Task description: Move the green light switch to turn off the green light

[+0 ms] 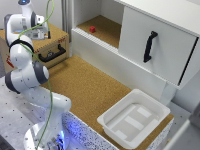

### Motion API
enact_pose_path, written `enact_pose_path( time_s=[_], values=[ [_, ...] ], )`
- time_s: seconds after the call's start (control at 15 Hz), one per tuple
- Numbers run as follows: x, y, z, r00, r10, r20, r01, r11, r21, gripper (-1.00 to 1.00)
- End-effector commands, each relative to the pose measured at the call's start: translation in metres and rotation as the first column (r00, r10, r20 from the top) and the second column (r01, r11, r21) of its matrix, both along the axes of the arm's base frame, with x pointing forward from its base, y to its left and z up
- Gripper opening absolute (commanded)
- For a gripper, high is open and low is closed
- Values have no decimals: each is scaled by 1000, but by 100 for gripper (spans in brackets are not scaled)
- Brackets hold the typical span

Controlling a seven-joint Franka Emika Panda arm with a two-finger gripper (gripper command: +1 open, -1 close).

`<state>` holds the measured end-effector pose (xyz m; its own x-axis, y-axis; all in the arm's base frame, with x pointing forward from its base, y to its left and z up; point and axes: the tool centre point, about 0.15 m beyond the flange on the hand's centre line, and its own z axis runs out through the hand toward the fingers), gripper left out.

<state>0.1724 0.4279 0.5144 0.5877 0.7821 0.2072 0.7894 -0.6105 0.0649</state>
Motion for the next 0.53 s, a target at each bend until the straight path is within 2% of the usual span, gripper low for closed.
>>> enact_pose_path(
  time_s=[0.0, 0.2, 0.47],
  values=[
    [-28, 37, -7, 994, 73, -88, -87, 980, -178, -100],
    [-35, 30, -17, 995, 72, -68, -80, 989, -122, -100],
    [-31, 17, -35, 997, 36, -75, -44, 994, -101, -100]
  ],
)
